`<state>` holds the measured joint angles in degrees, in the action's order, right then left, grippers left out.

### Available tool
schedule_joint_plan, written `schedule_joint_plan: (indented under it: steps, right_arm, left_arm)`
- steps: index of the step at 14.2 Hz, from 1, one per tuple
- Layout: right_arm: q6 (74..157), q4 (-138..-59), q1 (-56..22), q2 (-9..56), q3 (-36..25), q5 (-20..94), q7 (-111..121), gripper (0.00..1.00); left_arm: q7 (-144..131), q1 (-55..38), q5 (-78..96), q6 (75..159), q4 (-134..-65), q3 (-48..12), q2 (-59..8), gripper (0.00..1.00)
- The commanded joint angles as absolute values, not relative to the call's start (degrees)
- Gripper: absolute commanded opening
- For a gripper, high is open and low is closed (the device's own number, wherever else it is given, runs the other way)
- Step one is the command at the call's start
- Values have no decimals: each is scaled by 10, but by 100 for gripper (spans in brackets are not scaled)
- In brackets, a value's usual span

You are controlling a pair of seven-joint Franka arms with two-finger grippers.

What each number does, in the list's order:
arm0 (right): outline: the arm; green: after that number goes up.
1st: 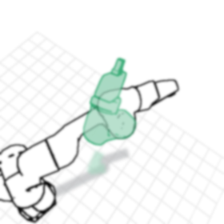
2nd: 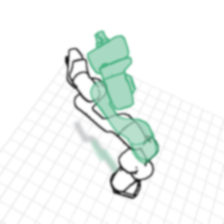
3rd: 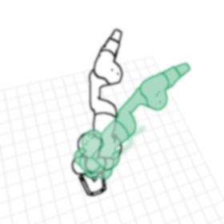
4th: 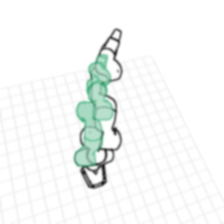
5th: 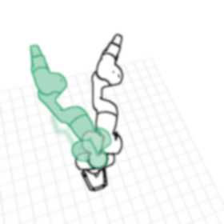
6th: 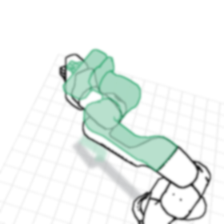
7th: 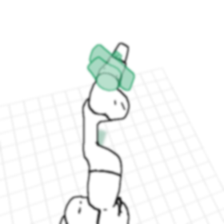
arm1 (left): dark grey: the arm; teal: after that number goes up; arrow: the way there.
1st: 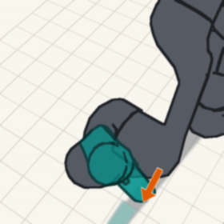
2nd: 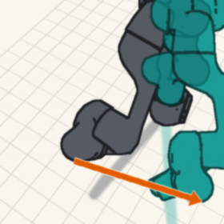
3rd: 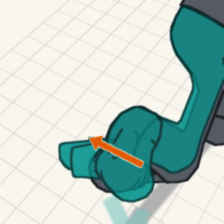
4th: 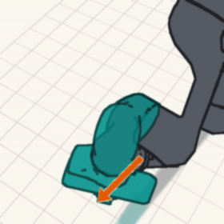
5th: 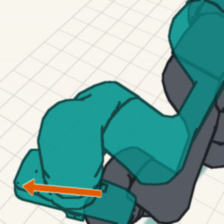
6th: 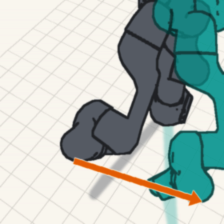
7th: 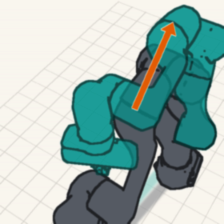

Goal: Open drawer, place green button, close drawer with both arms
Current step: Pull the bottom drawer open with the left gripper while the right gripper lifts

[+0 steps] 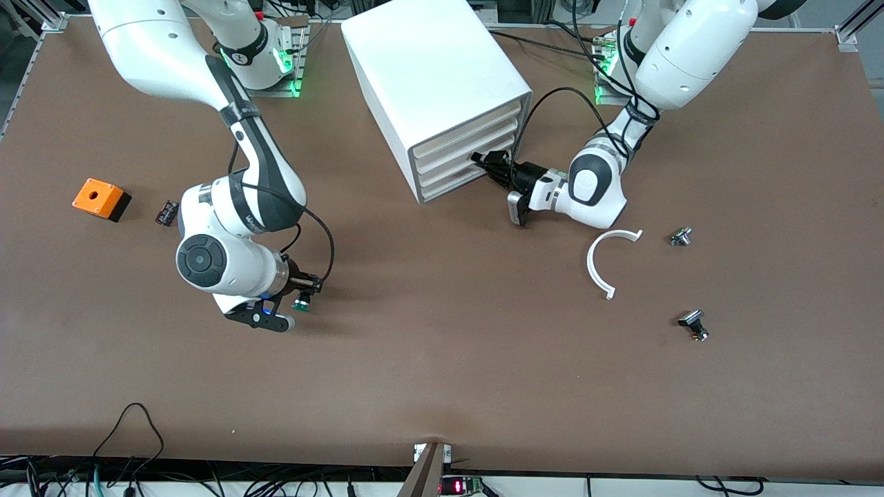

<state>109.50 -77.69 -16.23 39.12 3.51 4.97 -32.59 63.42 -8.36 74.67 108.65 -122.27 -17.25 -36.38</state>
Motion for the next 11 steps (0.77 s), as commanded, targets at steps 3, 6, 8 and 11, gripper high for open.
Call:
schedule_joint_plan:
  steps: [3,6,8,11]
  right_arm:
    - [1035,-716,-201,387,35,62,-447,0]
    - [1017,-678,-233,387,35,60,-538,0]
    - [1018,-661,-258,387,35,59,-596,0]
    - [1026,-644,-292,388,34,58,-668,0]
  left_arm:
    - [568,-55,661,1085,-1152,-143,-358,0]
    - [534,-29,615,1083,-1115,-143,-358,0]
    - [517,-19,578,1083,-1092,-143,-363,0]
    - [512,-11,565,1082,-1088,-143,-360,99]
